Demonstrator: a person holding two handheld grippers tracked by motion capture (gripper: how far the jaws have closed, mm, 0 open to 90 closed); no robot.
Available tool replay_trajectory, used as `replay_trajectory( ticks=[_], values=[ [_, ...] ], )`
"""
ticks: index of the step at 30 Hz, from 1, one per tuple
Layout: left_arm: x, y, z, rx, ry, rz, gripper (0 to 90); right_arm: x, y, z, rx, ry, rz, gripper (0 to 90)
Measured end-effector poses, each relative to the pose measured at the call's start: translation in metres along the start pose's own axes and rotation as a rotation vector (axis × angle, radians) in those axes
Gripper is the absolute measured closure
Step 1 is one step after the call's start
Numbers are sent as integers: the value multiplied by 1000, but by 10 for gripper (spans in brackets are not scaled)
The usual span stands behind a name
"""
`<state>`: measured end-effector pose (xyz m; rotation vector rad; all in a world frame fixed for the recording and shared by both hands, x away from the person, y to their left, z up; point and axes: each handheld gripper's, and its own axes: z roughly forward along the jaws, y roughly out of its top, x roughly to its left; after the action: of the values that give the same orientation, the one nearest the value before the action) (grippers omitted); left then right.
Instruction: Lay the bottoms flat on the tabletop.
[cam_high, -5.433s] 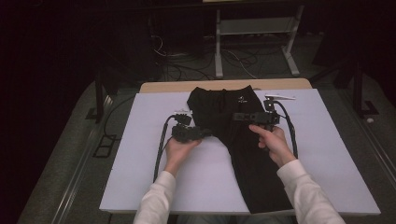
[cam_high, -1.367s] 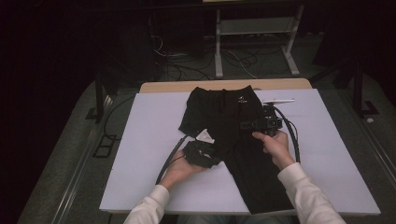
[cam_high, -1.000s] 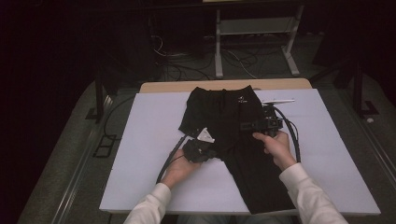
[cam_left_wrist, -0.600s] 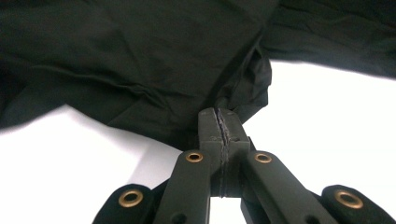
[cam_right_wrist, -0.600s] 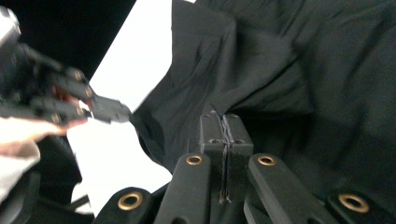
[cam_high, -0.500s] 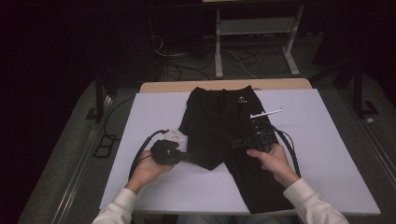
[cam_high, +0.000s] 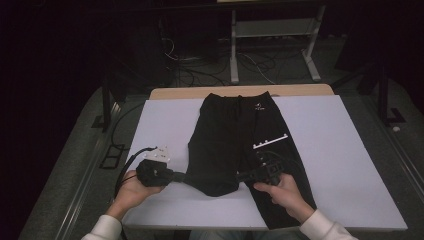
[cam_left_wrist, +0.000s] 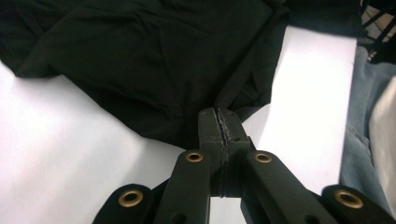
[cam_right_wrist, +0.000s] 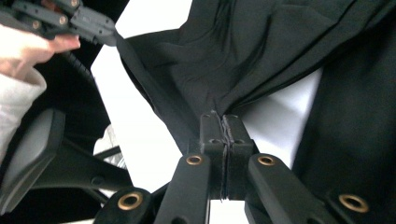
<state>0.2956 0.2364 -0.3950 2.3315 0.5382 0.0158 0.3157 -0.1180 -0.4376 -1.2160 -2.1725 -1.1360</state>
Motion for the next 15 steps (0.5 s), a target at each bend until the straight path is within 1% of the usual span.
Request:
replay_trajectory(
  ticks=[5, 9, 15],
  values=[
    [-6, -15, -11, 9, -17, 4, 893, 11, -9, 14, 46, 22, -27, 884],
    [-10, -25, -16, 39, -19, 19, 893, 20, -14, 25, 72, 42, -45, 884],
    [-11, -36, -23, 53, -21, 16, 893, 31, -23, 42, 115, 61, -64, 883]
  ],
)
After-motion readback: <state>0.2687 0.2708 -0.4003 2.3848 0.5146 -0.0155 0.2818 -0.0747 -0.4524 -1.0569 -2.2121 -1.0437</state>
